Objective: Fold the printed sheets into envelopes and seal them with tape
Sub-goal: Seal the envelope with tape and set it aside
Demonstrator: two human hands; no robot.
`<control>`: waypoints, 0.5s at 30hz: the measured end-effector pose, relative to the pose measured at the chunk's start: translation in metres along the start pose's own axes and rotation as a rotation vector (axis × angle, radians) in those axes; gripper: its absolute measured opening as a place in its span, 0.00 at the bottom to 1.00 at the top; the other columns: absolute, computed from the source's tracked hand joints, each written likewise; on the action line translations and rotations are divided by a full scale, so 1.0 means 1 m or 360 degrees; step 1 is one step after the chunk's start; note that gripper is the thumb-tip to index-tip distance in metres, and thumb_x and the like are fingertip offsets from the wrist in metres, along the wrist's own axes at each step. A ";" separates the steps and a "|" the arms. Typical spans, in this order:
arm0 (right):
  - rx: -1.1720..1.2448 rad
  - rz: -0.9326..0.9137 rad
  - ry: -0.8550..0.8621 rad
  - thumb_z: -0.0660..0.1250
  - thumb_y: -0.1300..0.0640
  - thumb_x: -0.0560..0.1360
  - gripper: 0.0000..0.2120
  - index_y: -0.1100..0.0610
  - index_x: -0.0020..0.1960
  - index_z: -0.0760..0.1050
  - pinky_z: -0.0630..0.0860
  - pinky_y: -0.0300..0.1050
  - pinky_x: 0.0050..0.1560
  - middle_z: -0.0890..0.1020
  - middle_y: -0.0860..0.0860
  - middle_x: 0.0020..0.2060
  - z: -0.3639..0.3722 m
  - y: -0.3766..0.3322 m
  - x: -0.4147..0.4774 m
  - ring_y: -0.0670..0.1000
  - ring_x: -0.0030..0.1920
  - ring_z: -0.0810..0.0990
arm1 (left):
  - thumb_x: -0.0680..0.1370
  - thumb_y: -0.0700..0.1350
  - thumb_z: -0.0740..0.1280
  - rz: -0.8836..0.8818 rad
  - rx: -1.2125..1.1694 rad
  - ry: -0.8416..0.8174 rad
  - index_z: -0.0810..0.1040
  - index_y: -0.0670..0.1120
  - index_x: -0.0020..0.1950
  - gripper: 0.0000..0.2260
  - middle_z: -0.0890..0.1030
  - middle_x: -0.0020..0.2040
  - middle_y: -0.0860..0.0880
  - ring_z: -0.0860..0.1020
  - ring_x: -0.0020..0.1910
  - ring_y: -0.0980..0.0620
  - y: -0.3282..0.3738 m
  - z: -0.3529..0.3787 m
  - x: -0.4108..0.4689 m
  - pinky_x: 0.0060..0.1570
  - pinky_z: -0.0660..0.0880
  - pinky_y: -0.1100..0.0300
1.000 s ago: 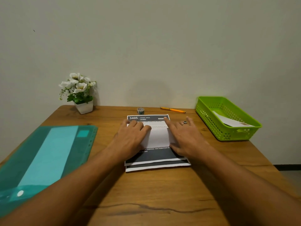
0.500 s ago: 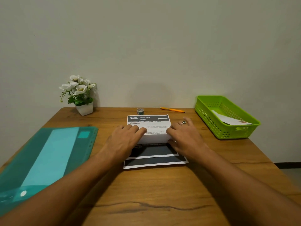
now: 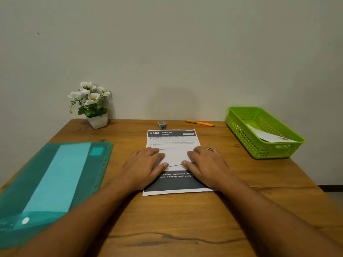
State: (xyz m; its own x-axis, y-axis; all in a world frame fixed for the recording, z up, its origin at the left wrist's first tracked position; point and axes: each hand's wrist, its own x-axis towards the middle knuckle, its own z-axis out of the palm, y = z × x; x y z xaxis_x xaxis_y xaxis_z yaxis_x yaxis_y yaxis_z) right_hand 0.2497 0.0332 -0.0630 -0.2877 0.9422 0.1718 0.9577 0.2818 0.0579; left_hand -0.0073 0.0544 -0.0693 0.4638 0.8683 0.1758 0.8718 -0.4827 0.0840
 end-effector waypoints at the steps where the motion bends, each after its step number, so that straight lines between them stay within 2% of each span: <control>1: 0.0038 0.0026 0.0011 0.44 0.34 0.83 0.29 0.49 0.66 0.76 0.69 0.56 0.67 0.79 0.52 0.63 0.001 0.000 0.000 0.53 0.61 0.77 | 0.83 0.66 0.50 -0.0013 -0.0038 -0.0002 0.67 0.57 0.76 0.25 0.67 0.78 0.53 0.63 0.77 0.52 -0.001 0.004 0.001 0.76 0.59 0.47; 5: 0.0164 0.0008 0.0023 0.47 0.39 0.85 0.26 0.52 0.67 0.75 0.64 0.57 0.73 0.78 0.53 0.67 0.004 -0.018 0.013 0.54 0.68 0.74 | 0.85 0.62 0.50 -0.0047 -0.0086 -0.0100 0.61 0.57 0.80 0.24 0.59 0.82 0.54 0.55 0.81 0.52 0.000 0.009 0.003 0.79 0.50 0.47; 10: 0.0505 -0.0126 -0.0038 0.51 0.47 0.87 0.24 0.56 0.78 0.67 0.58 0.53 0.80 0.68 0.55 0.78 0.013 -0.046 0.029 0.54 0.78 0.63 | 0.84 0.62 0.42 -0.0037 -0.0001 -0.0220 0.50 0.54 0.84 0.29 0.50 0.84 0.53 0.47 0.82 0.53 -0.002 0.010 0.002 0.80 0.45 0.47; 15: 0.0457 -0.0121 -0.0149 0.49 0.42 0.86 0.31 0.57 0.84 0.54 0.48 0.53 0.83 0.57 0.53 0.83 0.021 -0.049 0.029 0.53 0.83 0.51 | 0.84 0.63 0.42 -0.0187 0.0071 -0.0331 0.43 0.49 0.84 0.32 0.45 0.84 0.50 0.43 0.83 0.51 -0.009 0.009 0.005 0.80 0.43 0.46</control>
State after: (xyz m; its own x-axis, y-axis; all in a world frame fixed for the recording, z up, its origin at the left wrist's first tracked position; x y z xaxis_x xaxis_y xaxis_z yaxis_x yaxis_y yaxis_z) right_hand 0.1948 0.0507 -0.0817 -0.3697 0.9252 0.0854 0.8998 0.3794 -0.2153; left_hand -0.0111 0.0641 -0.0782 0.3774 0.9252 -0.0390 0.9256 -0.3755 0.0477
